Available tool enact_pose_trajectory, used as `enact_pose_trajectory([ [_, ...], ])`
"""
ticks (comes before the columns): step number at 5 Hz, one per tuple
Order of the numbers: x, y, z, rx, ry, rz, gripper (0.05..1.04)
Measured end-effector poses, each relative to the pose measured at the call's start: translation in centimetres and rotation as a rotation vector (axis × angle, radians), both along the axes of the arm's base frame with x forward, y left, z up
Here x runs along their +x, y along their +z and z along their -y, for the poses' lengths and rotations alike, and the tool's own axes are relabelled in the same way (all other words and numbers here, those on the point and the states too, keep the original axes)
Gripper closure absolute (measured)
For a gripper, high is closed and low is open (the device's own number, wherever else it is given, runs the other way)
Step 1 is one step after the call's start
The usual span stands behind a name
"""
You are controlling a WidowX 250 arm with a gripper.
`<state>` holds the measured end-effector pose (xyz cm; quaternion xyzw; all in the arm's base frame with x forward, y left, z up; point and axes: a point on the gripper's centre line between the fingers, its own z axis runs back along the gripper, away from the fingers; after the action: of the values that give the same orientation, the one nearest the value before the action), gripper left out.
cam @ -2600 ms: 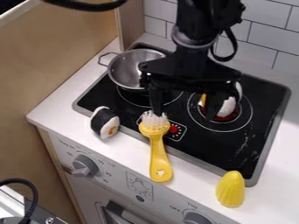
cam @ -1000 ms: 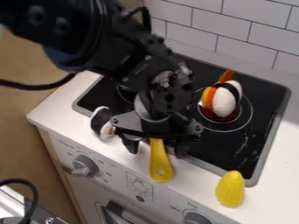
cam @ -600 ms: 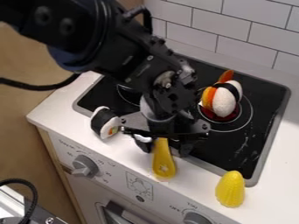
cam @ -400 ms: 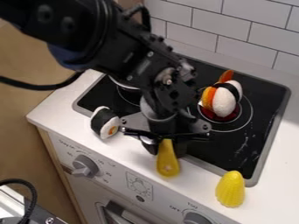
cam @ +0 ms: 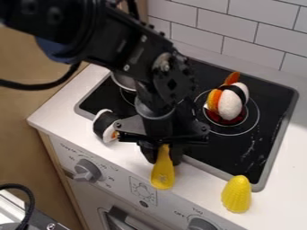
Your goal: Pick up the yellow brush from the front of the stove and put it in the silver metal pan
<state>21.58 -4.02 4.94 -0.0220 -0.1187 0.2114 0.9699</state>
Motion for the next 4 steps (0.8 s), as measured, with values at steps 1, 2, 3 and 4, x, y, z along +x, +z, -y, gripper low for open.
enact_pose_trajectory([
  [1,0.1,0.5,0.2,0.004,0.003,-0.019,0.754],
  [2,0.2,2.0,0.4,0.011,0.017,-0.036,0.754],
  [3,1.0,4.2,0.3,0.019,0.017,-0.075,0.754],
  [4,2.4,6.4,-0.8,0.034,-0.028,-0.067,0.754],
])
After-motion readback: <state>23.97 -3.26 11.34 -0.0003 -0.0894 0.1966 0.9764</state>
